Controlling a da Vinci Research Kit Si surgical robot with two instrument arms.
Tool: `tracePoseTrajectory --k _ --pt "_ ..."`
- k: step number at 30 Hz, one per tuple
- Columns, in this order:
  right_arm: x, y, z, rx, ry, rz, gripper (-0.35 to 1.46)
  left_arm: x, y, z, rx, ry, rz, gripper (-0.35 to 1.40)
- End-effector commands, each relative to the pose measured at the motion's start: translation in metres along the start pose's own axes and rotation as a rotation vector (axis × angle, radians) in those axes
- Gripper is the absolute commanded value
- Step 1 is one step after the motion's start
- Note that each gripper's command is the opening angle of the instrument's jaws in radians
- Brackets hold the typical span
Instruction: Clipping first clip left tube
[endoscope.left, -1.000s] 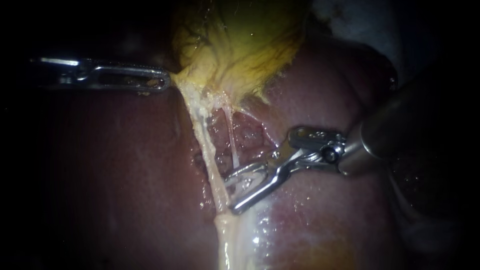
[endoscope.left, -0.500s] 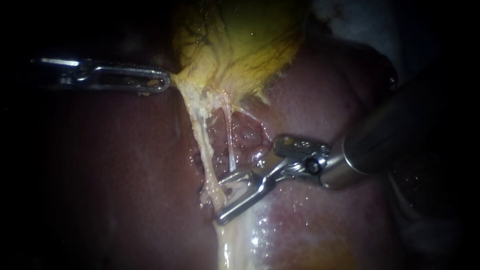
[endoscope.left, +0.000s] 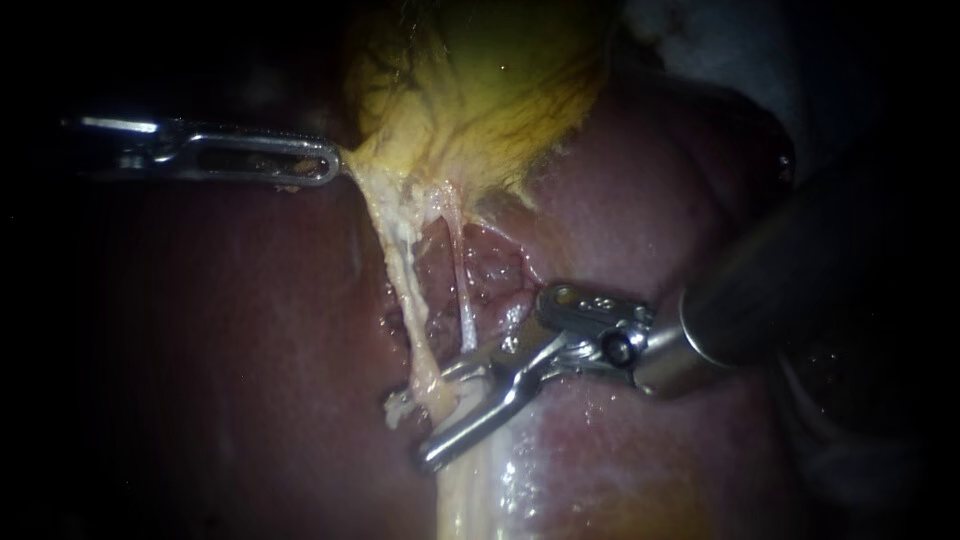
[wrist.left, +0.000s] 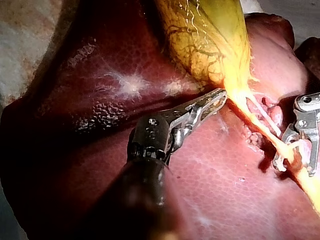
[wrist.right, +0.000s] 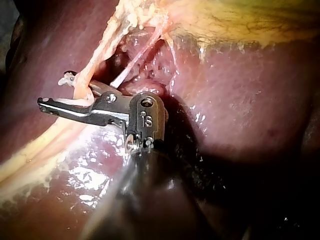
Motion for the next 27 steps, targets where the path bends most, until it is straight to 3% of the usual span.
tracePoseTrajectory --k 1,6,15,27 --pt "0.0002 -0.0001 0.0 0.001 0.001 -0.004 0.46 0.0 0.0 0.0 0.001 0.0 0.0 -0.35" --pt "0.0006 -0.0002 0.0 -0.004 0.007 -0.008 0.31 0.0 0.0 0.0 0.001 0.0 0.0 -0.35" --pt "0.0011 0.0001 -0.0004 -0.015 0.015 -0.005 -0.35 0.0 0.0 0.0 0.001 0.0 0.0 -0.35" --pt "0.0014 0.0002 -0.0002 -0.001 -0.002 0.001 -0.35 0.0 0.0 0.0 0.001 0.0 0.0 -0.35"
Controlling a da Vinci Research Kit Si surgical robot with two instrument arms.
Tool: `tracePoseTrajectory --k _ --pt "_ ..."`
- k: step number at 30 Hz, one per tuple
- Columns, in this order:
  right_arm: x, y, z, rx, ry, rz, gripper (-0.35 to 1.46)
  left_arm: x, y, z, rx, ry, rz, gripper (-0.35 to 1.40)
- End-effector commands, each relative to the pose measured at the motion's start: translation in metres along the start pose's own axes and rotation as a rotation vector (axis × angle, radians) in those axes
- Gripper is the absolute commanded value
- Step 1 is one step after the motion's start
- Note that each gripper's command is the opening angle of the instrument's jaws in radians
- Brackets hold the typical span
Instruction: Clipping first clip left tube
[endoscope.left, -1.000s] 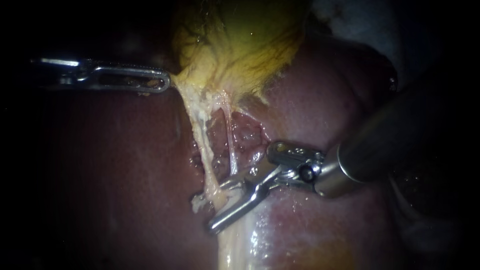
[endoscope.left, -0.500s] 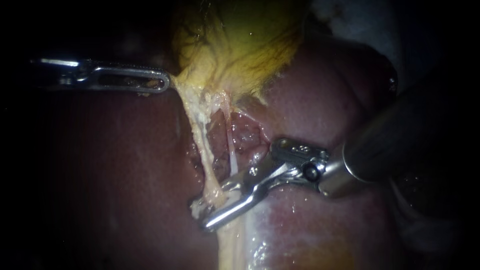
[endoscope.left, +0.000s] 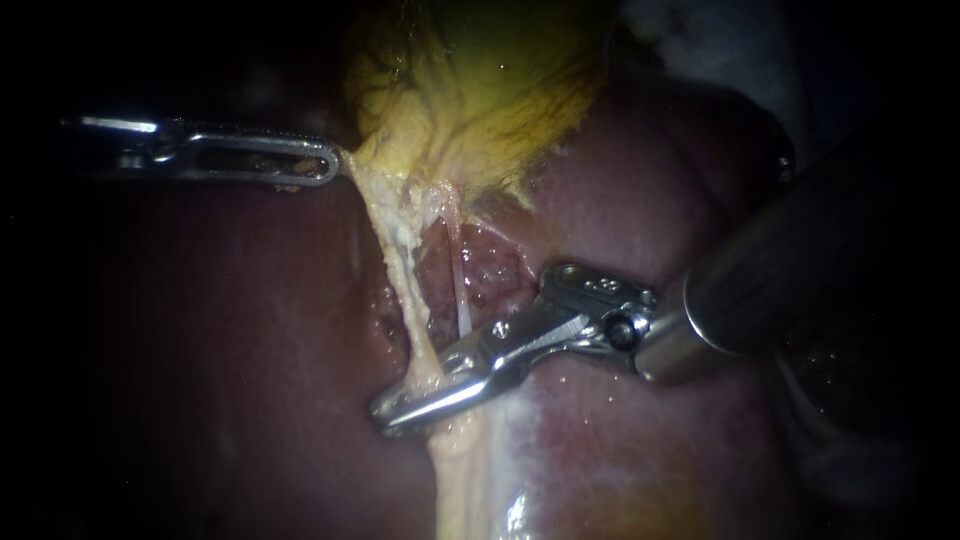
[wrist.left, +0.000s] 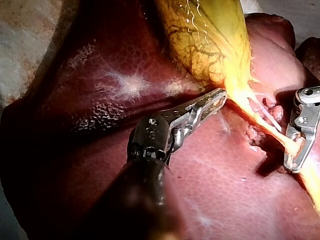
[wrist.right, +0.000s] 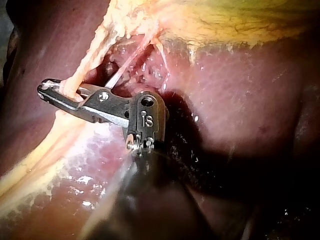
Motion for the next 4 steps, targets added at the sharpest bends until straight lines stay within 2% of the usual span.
tracePoseTrajectory --k 1,4 --pt "0.0 0.0 0.0 0.002 -0.001 0.0 -0.35 0.0 0.0 0.0 0.0 0.0 -0.001 -0.35" --pt "-0.0001 0.0001 0.0 0.002 -0.001 0.0 -0.35 0.0 0.0 0.0 0.0 0.0 0.0 -0.35"
